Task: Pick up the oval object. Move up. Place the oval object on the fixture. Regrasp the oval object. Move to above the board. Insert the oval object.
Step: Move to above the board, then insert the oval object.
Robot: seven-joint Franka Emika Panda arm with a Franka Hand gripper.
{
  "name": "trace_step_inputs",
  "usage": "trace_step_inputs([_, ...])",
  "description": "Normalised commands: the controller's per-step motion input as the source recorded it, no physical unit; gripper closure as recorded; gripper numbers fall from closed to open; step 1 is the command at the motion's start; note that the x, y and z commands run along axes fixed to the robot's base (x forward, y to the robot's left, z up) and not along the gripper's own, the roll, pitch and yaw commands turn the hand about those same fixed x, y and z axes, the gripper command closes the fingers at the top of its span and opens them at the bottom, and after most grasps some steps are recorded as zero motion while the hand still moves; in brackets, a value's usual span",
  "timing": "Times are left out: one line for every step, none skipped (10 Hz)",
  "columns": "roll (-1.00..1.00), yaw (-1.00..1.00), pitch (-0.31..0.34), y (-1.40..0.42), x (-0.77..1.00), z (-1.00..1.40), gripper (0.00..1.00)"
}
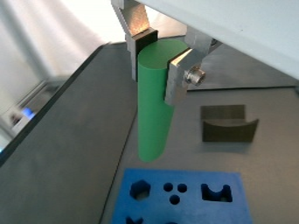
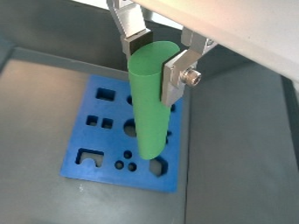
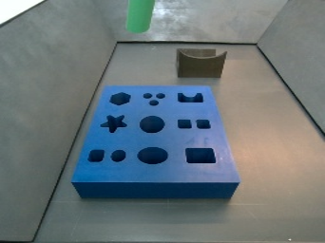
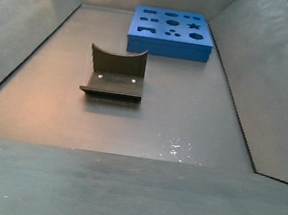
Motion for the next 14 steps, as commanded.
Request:
trace_step_inputs([-0.28, 1.0, -0.259, 0.01, -0.04, -0.01, 1.0])
trace_step_inputs([-0.27, 1.0, -0.295, 0.01, -0.05, 0.0, 1.0])
trace_step_inputs([-0.25, 1.0, -0.333, 0.02, -0.06, 0.0, 1.0])
trace_step_inputs([-0.24, 1.0, -0.371, 0.02, -0.06, 0.0, 1.0])
trace_step_inputs([-0.22, 1.0, -0.409, 0.02, -0.06, 0.0, 1.0])
trace_step_inputs([-0.2, 0.97, -0.441, 0.01, -0.05, 0.0, 1.0])
trace_step_inputs([-0.11, 0.6, -0.329, 0.02, -0.05, 0.0, 1.0])
trace_step_inputs([-0.06, 0.36, -0.235, 0.01, -0.05, 0.0, 1.0])
trace_step_inputs([0.0, 0.01, 0.0, -0.03, 0.0, 0.0, 1.0])
trace_step_inputs([0.0, 0.0, -0.024, -0.18, 0.0, -0.04, 1.0])
trace_step_inputs([0.0, -0.23, -0.009, -0.27, 0.0, -0.15, 1.0])
trace_step_inputs([0.01, -0.59, 0.0, -0.38, 0.03, -0.21, 1.0])
trace_step_inputs([0.0, -0.81, 0.0, -0.39, 0.0, -0.15, 1.0])
trace_step_inputs([0.0, -0.84, 0.0, -0.36, 0.0, -0.16, 1.0])
